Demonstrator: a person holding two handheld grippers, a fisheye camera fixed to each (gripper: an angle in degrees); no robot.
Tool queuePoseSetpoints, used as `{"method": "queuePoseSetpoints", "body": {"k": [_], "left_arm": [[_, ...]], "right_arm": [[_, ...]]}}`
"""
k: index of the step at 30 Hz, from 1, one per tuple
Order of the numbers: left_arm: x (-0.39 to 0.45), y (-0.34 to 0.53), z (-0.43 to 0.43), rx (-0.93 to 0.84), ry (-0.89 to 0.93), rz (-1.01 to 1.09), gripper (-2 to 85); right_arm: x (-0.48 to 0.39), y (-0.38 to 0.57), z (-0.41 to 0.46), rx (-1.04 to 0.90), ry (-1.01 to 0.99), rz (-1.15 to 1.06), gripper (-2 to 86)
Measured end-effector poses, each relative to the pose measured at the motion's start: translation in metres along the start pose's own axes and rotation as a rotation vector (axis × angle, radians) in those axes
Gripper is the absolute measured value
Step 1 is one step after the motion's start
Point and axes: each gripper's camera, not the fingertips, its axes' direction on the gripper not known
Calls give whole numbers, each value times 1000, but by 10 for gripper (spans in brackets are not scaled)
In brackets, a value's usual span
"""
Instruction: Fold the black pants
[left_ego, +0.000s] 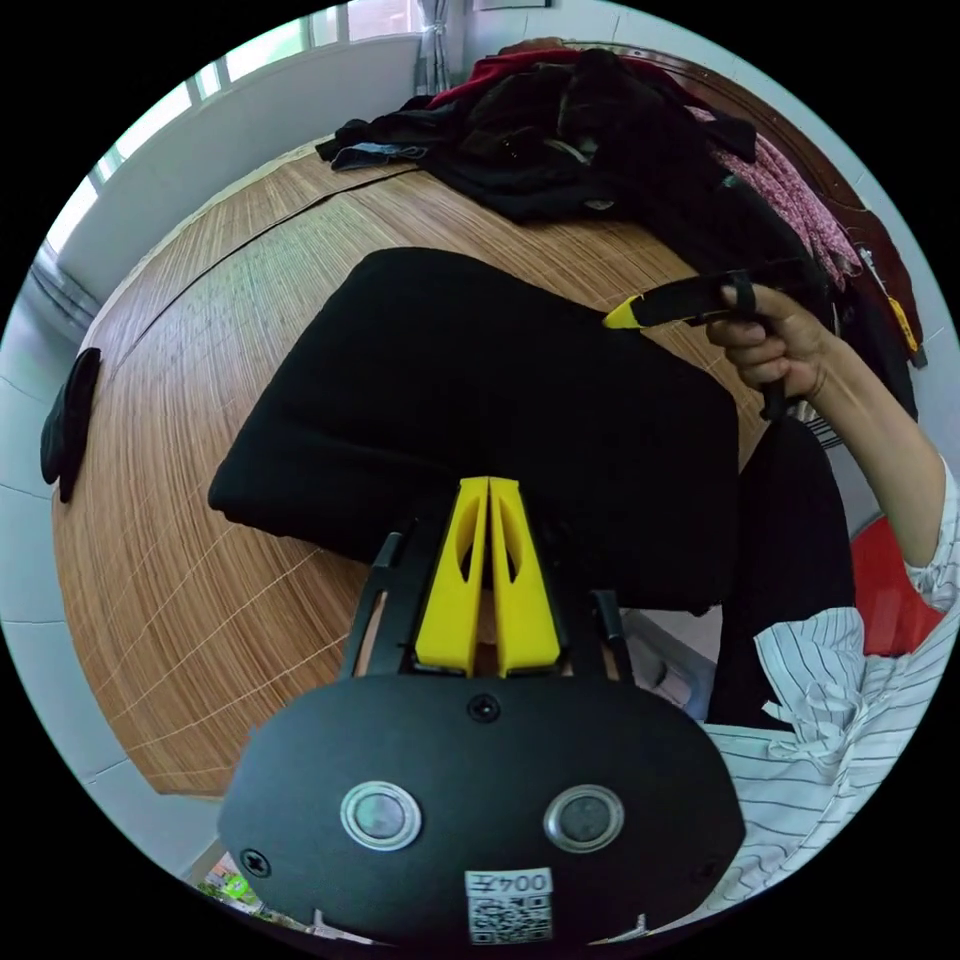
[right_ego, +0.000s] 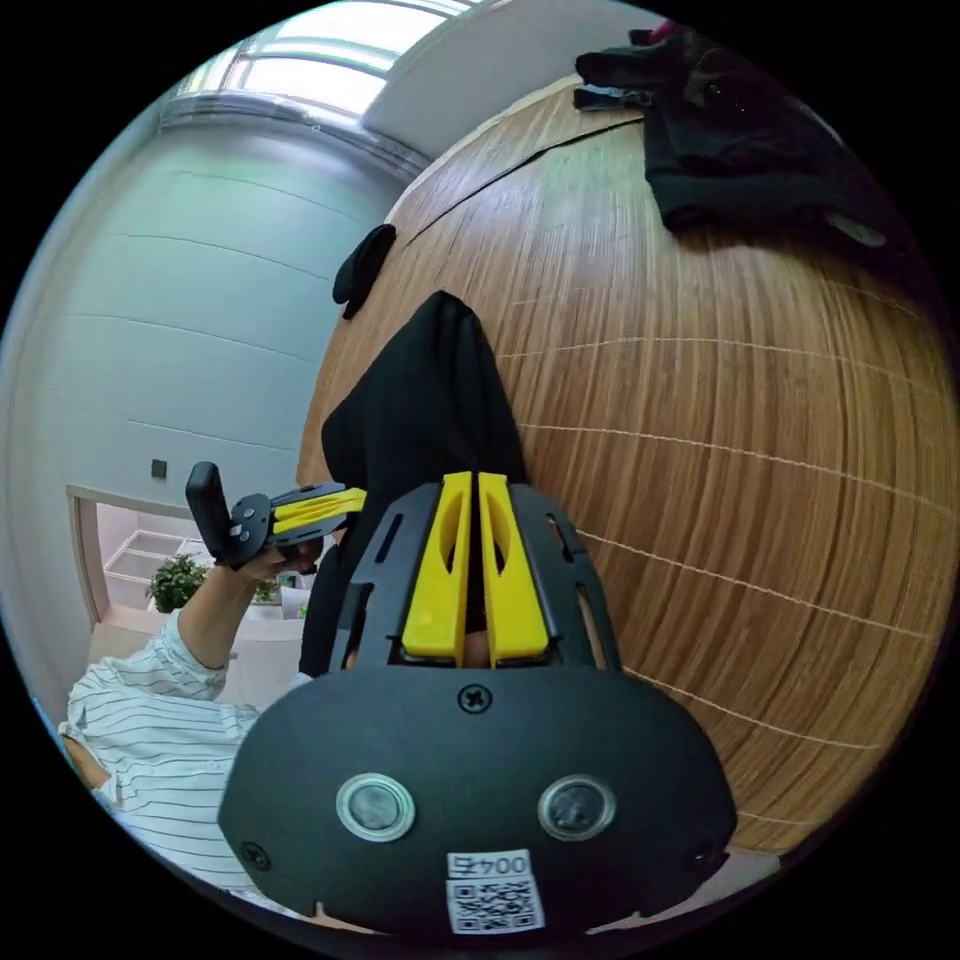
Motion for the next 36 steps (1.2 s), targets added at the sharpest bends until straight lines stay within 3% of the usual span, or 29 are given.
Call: {"method": "queuePoseSetpoints", "body": {"k": [7,9,13,18,22,26,29,32,36], "left_arm": [[-30,31,1,76,72,-41,5],[-36,38,-8,96,99,-35,5],[-25,69,-40,246,366,33,6],[33,96,-3,196,187,205,6],[13,118,26,217,288,15,6],[9,132,48,238,296,-4,6],[12,140,50,274,290,-31,6],[0,156,28,375,416,-78,6],[-36,166,4,530,243,-194,4]], "right_arm": [[27,57,-36,90,-264,-104,74],[39,79,-48,66,-267,-127,92],[39,119,-54,13,-166,-218,102],[19,127,-34,-15,-116,-316,95],[-6,131,-15,-24,76,-386,32],[-3,141,1,17,151,-276,29],[-11,156,-5,58,116,-227,52],[-22,185,-33,178,76,-186,70],[-67,214,-33,280,47,-276,84]]}}
